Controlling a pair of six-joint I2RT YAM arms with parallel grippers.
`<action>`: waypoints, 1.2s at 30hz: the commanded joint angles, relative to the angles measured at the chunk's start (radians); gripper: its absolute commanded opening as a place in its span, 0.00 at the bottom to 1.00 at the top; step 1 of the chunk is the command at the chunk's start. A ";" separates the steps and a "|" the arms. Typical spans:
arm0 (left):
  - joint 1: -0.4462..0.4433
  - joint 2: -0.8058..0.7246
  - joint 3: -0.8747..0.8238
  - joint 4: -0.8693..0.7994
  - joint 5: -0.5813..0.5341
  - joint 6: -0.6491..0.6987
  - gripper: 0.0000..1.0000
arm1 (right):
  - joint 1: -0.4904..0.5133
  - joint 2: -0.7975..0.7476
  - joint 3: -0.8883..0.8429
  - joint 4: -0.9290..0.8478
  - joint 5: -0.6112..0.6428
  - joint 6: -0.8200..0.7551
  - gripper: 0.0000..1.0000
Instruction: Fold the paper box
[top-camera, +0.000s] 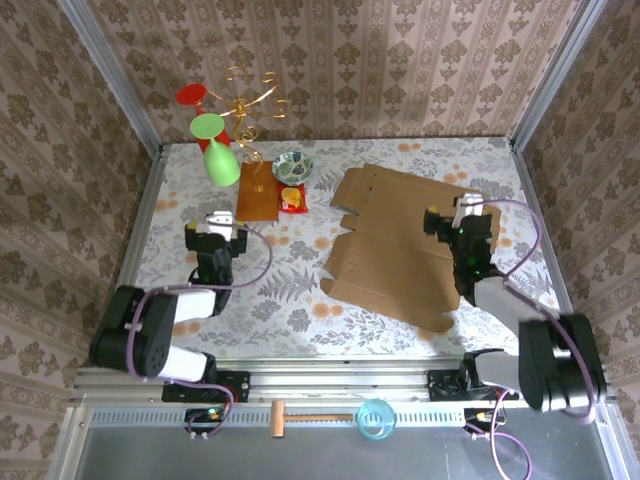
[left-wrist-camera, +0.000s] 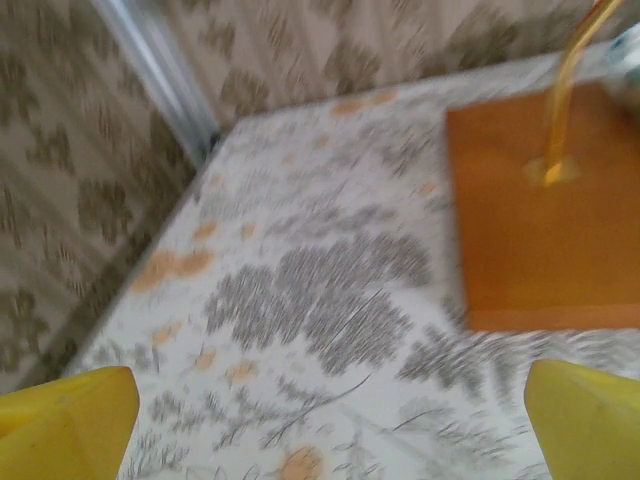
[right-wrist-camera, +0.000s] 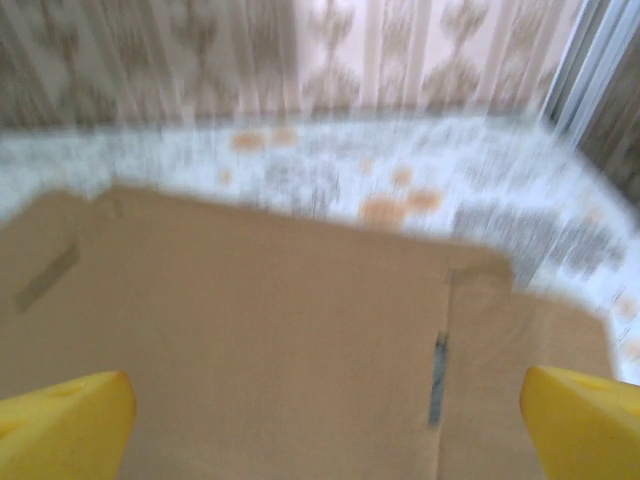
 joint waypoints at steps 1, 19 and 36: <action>-0.049 -0.134 0.202 -0.220 -0.221 -0.050 1.00 | 0.035 -0.125 0.234 -0.275 0.154 0.078 1.00; -0.462 -0.259 0.377 -1.069 0.353 -1.517 0.69 | 0.028 -0.020 0.628 -1.244 -0.407 0.619 0.66; -0.780 0.088 0.175 -0.483 0.328 -1.994 0.71 | -0.065 0.415 0.544 -0.995 -0.627 0.654 0.69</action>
